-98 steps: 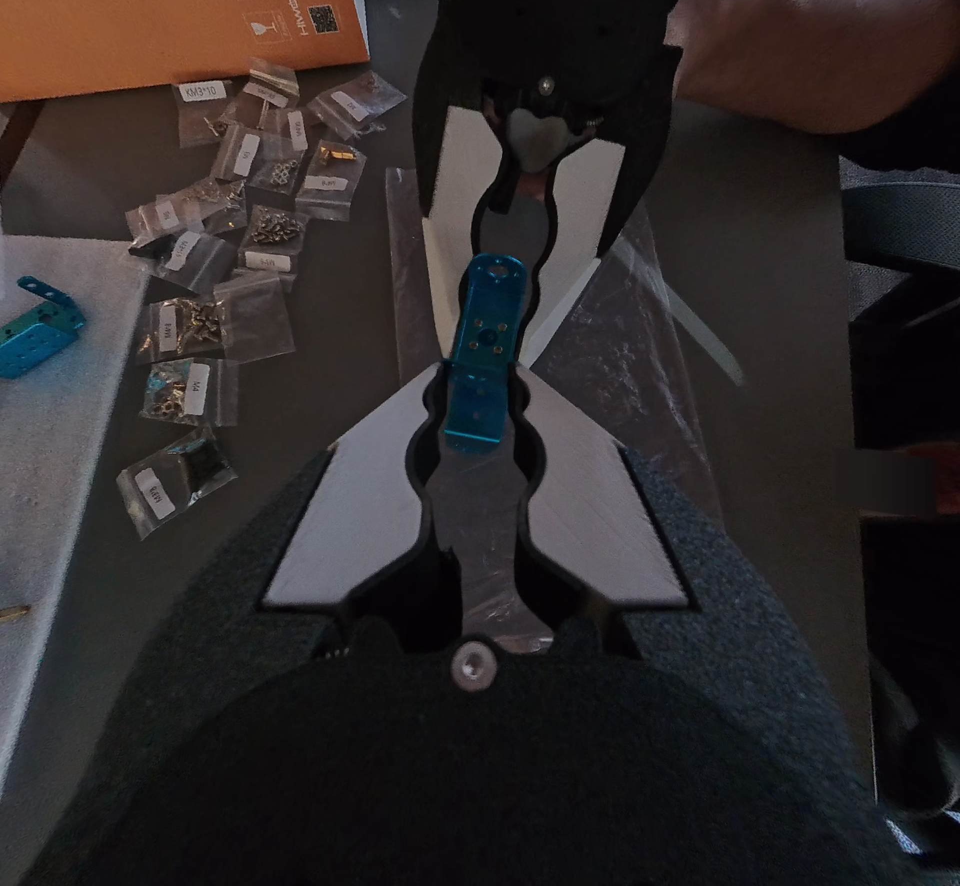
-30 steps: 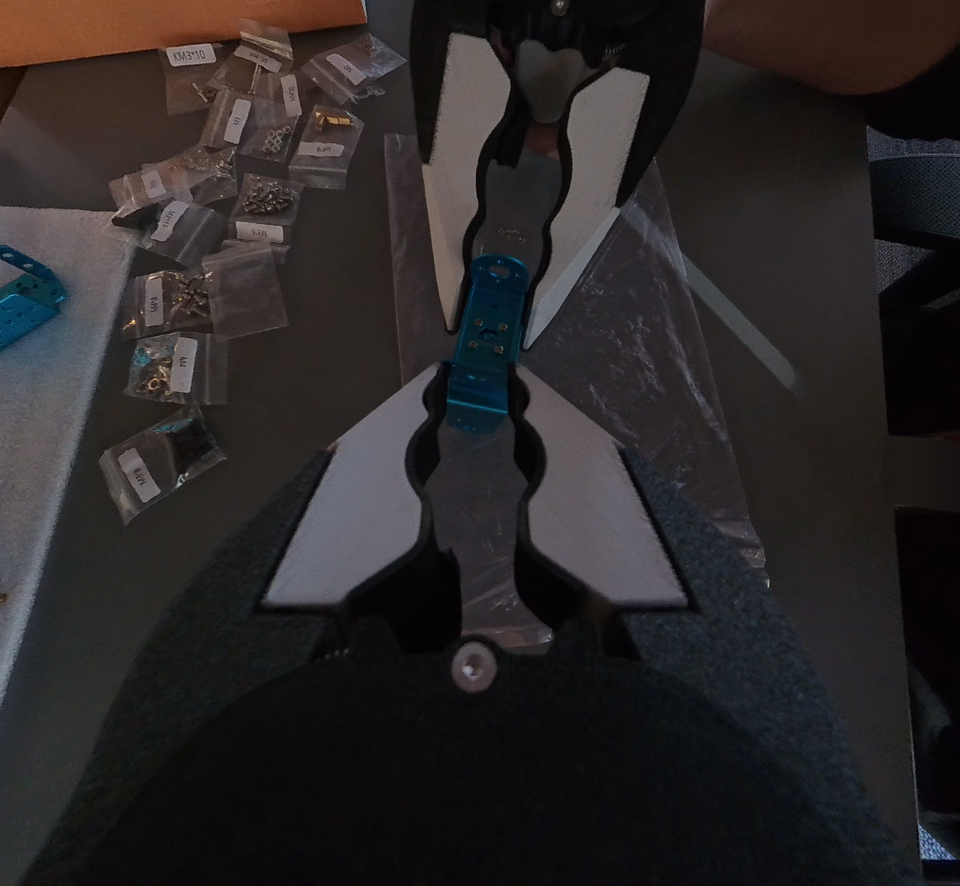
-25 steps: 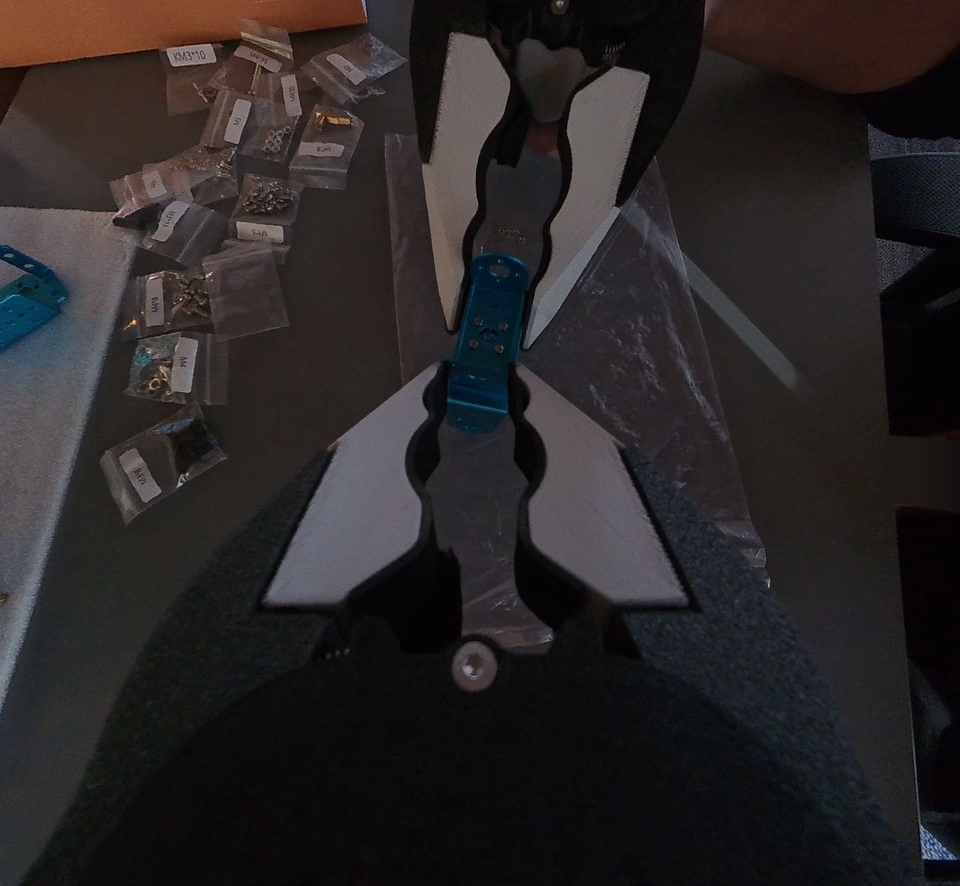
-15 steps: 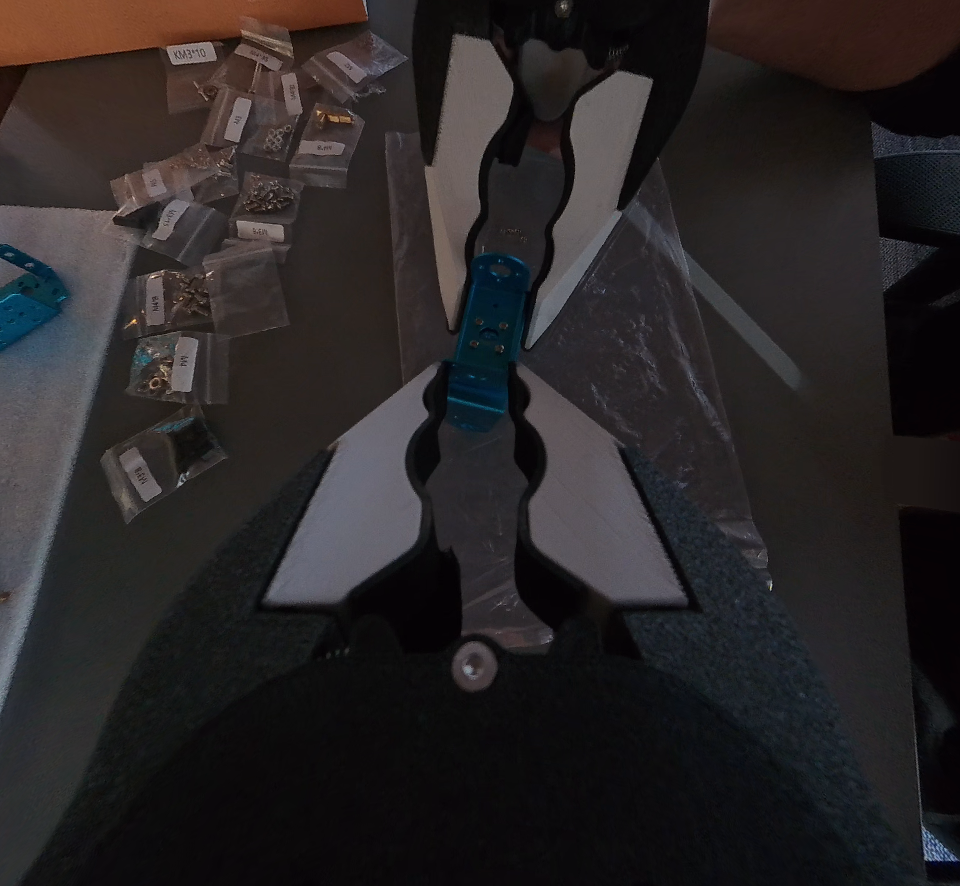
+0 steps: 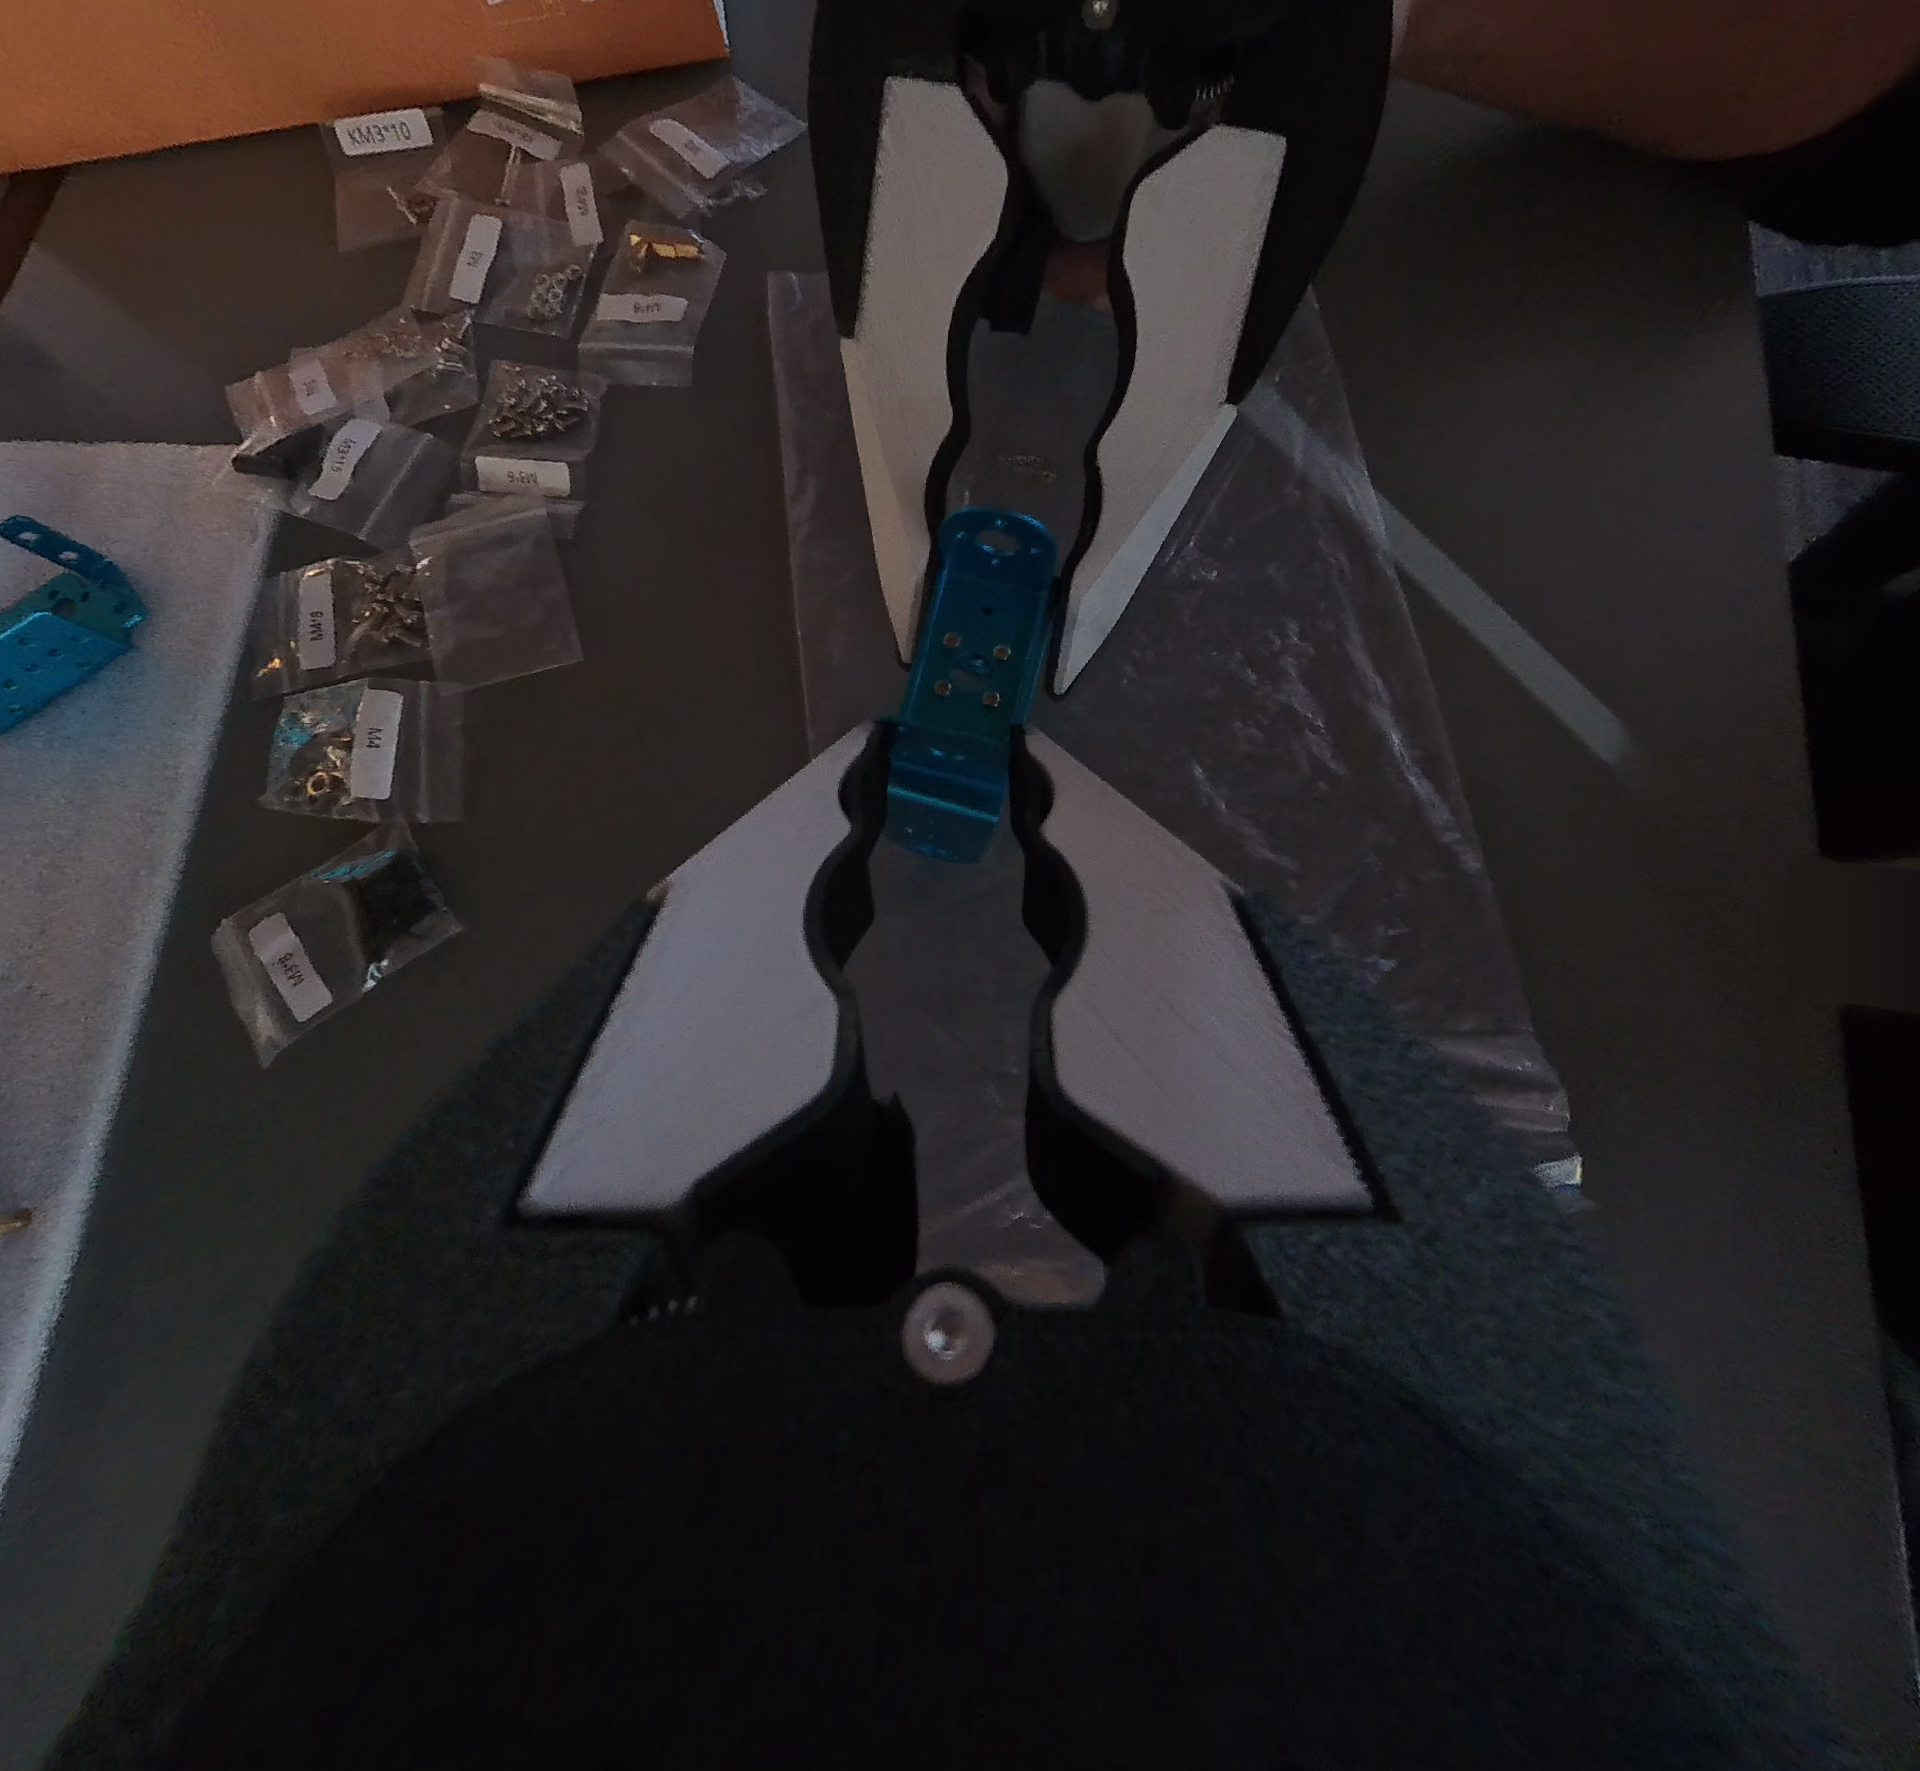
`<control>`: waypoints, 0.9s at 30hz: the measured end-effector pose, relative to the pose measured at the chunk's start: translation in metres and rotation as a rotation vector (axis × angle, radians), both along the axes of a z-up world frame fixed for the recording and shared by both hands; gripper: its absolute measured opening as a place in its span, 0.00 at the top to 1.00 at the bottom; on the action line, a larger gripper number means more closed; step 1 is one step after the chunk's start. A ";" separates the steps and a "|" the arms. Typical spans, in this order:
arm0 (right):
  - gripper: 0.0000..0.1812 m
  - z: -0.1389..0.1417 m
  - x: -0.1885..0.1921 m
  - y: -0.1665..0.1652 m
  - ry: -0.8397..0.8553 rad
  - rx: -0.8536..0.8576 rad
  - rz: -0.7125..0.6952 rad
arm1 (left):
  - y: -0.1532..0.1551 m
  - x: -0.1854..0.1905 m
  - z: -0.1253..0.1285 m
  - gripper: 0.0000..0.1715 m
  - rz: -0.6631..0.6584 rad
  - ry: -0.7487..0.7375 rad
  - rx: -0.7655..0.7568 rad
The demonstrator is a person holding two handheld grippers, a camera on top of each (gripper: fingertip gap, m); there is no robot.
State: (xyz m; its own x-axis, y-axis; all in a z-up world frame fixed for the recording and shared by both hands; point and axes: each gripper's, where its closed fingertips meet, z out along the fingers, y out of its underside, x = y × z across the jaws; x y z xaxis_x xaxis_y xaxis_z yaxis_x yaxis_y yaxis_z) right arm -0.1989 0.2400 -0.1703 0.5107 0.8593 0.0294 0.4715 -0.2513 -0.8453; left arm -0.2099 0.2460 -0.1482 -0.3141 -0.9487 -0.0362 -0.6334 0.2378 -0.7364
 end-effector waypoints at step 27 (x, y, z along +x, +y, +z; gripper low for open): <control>0.84 0.000 0.003 0.001 -0.005 -0.009 -0.012 | 0.001 0.005 -0.017 0.84 -0.092 -0.072 0.013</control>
